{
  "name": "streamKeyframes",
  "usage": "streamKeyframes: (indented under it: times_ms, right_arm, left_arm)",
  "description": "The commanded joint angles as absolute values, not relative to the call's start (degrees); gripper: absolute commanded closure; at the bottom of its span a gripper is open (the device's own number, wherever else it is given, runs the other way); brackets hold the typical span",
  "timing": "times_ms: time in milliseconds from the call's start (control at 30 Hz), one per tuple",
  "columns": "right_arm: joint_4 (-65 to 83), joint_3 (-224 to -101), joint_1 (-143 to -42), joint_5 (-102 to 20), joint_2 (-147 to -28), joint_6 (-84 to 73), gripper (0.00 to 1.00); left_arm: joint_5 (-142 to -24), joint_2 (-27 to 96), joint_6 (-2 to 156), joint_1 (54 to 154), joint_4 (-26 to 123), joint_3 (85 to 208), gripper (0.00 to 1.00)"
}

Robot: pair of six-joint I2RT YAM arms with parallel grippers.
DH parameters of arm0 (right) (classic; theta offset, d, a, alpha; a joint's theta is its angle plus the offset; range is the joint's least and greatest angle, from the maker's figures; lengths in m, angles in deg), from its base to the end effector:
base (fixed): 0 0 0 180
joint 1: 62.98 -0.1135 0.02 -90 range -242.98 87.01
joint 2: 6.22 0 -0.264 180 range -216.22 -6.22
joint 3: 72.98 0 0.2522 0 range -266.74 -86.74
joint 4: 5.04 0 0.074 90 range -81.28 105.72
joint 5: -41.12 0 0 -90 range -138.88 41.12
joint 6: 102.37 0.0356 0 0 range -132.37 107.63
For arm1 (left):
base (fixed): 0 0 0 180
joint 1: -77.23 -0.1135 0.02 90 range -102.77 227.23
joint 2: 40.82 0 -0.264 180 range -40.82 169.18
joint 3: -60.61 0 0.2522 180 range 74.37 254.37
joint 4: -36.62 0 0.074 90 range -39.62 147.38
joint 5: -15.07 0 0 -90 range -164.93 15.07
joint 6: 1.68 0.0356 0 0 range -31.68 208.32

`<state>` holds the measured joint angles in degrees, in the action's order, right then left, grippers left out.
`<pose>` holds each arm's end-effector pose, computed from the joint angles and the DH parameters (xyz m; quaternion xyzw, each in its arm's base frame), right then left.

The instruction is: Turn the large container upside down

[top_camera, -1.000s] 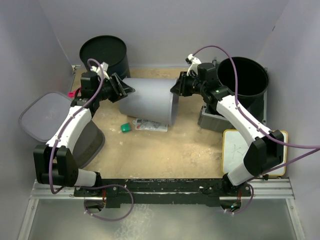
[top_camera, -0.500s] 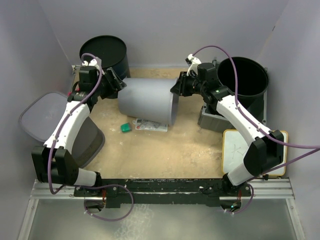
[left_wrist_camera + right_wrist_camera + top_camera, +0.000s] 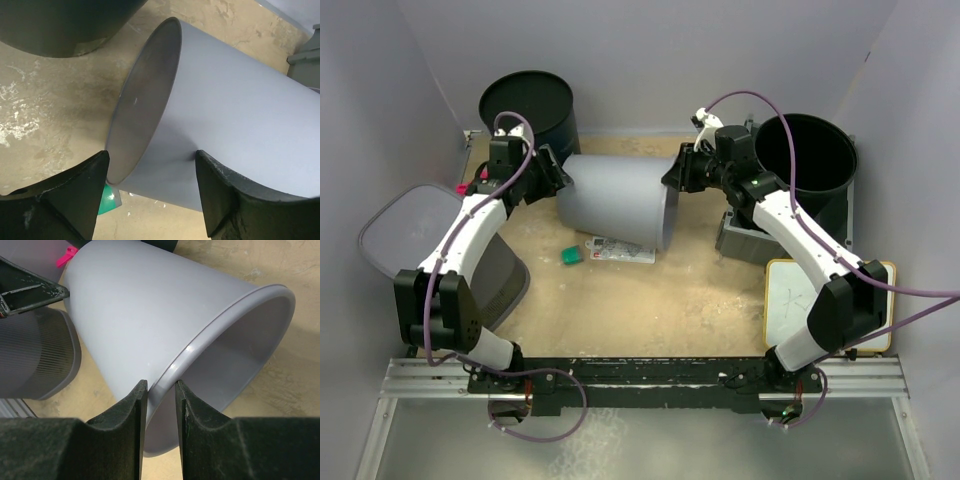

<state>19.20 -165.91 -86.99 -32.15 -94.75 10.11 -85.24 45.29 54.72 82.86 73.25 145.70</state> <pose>0.3305 0.1584 0.3601 -0.0944 0.8085 0.3338 0.4755 0.3383 -0.0398 0.3058 -0.1775 0.8769 -0.2234 0.3868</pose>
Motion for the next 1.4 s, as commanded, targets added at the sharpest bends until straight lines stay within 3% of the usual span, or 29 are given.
streamKeyframes:
  times_ms: [0,167,400,567,800,1367]
  right_arm:
    - [21.28,-166.89,-86.99,-33.94,-93.76,8.46,0.7]
    - [21.28,-166.87,-86.98,-33.72,-93.93,8.46,0.7]
    - [21.29,-166.78,-86.89,-33.68,-94.11,8.38,0.7]
    - [21.29,-166.81,-86.89,-33.94,-94.02,8.2,0.7]
    - [20.78,-166.38,-86.64,-33.91,-94.33,8.39,0.7]
    - [17.68,-165.38,-86.48,-36.03,-96.1,10.36,0.68]
  left_arm:
    - [-87.96,46.03,54.68,82.66,70.65,145.36,0.34]
    - [-91.95,46.28,53.49,82.68,67.62,143.67,0.36]
    - [-103.67,45.25,47.38,82.63,58.72,141.98,0.54]
    - [-110.97,44.6,39.7,82.6,50.47,141.9,0.59]
    - [-114.79,43.18,30.39,82.76,40.06,143.24,0.61]
    - [-113.66,46.77,25.85,90.66,34.88,150.94,0.61]
